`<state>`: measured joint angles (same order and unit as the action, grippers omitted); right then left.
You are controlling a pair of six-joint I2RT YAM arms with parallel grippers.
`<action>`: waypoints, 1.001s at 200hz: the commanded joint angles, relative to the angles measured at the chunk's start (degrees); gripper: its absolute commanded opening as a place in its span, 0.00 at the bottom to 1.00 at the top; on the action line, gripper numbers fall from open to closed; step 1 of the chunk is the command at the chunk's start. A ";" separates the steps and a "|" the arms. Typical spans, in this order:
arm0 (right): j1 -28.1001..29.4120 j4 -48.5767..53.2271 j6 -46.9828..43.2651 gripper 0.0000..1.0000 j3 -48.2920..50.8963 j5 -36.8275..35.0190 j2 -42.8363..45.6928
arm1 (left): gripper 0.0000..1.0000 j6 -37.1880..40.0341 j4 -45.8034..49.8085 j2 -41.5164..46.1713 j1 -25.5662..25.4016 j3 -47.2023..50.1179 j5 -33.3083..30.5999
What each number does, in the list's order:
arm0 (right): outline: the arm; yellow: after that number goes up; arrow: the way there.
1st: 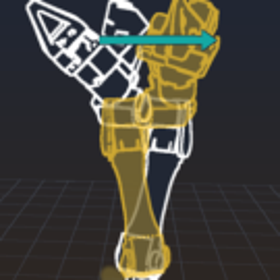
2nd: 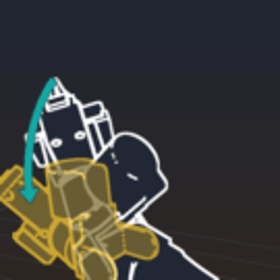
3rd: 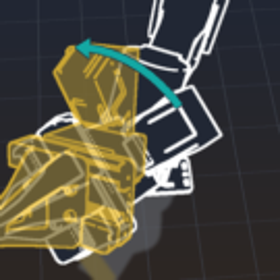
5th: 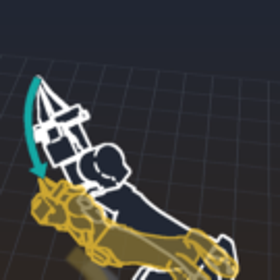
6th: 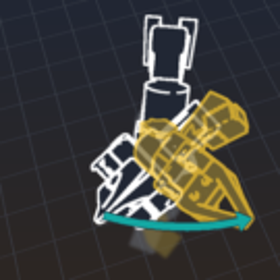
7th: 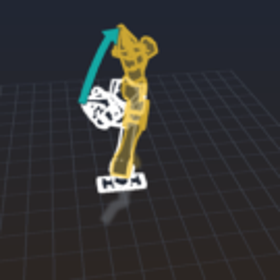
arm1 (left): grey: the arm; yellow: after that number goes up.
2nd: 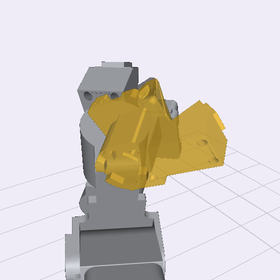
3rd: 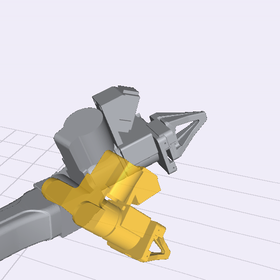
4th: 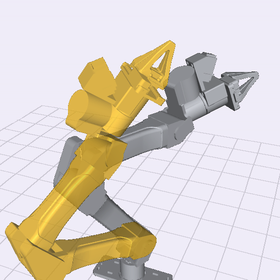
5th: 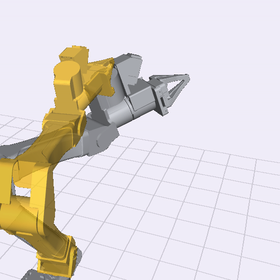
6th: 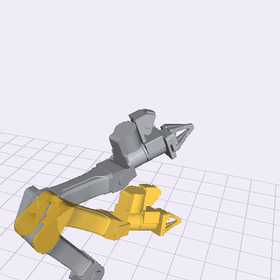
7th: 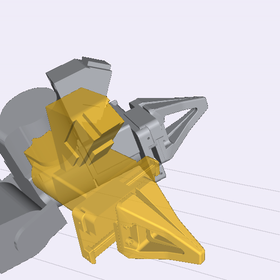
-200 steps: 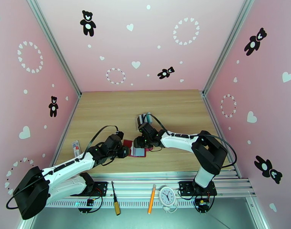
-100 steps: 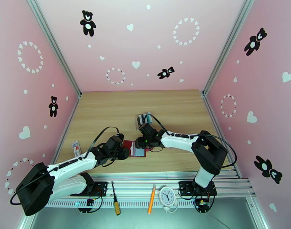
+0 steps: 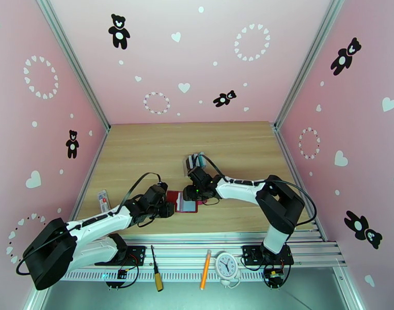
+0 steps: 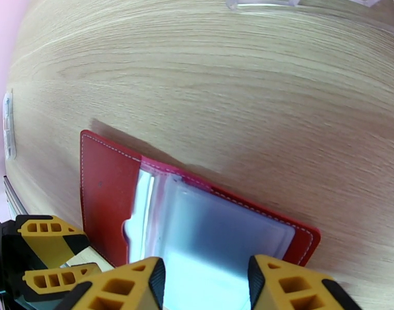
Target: Put the credit cards into the card holder
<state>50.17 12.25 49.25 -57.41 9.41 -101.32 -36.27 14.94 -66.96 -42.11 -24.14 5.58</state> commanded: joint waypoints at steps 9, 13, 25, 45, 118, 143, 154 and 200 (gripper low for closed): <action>-0.25 0.77 0.05 0.49 -1.48 0.08 -1.83 | 0.49 0.15 -1.83 -1.39 -0.26 0.94 -0.05; -0.25 0.71 0.13 0.49 -1.32 0.12 -1.91 | 0.49 0.17 -1.92 -1.56 -0.26 0.94 -0.01; -0.25 0.20 0.36 0.49 -1.22 0.64 -2.34 | 0.51 0.24 -2.42 -1.90 -0.24 1.10 0.32; -0.25 -0.69 0.75 0.49 -0.77 1.26 -2.67 | 0.54 0.32 -2.99 -1.85 -0.26 1.38 0.73; 0.45 -2.89 1.72 0.49 -0.77 3.05 -3.60 | 0.61 0.59 -4.26 0.66 -0.26 2.29 2.71; 0.76 -3.46 2.07 0.49 -1.21 3.64 -4.23 | 0.64 0.85 -4.27 2.40 -0.26 2.59 3.18; 0.96 -3.68 2.18 0.49 -1.52 3.86 -4.59 | 0.64 0.93 -4.15 3.03 -0.26 2.69 3.27; 1.86 -4.49 2.99 0.49 -2.48 4.62 -5.75 | 0.65 1.38 -3.10 3.80 -0.30 2.36 2.81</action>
<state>51.05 7.33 51.22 -58.81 13.02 -104.86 -36.03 11.11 -63.96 -42.11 -22.22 7.35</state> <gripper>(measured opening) 0.490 0.651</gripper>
